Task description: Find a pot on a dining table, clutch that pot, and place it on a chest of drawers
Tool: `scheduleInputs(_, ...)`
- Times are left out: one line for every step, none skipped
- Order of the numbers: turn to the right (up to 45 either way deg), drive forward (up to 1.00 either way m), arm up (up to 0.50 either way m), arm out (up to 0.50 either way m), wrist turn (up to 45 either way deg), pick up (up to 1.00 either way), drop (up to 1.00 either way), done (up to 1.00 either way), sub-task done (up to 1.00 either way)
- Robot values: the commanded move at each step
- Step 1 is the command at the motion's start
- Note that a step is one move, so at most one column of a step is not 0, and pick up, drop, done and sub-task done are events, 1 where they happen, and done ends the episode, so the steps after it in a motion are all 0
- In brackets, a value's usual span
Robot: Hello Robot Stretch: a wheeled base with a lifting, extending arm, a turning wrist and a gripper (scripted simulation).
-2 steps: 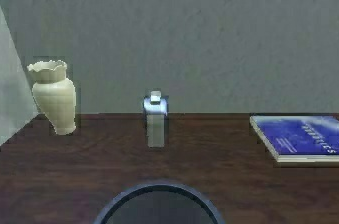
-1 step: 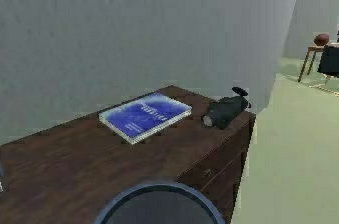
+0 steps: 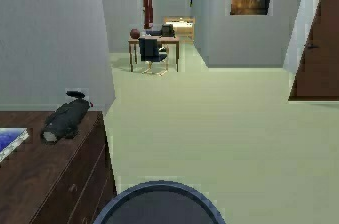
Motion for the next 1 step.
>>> scheduleInputs(45.0, 0.00, 0.00, 0.00, 0.0, 0.00, 0.00, 0.00, 0.00)
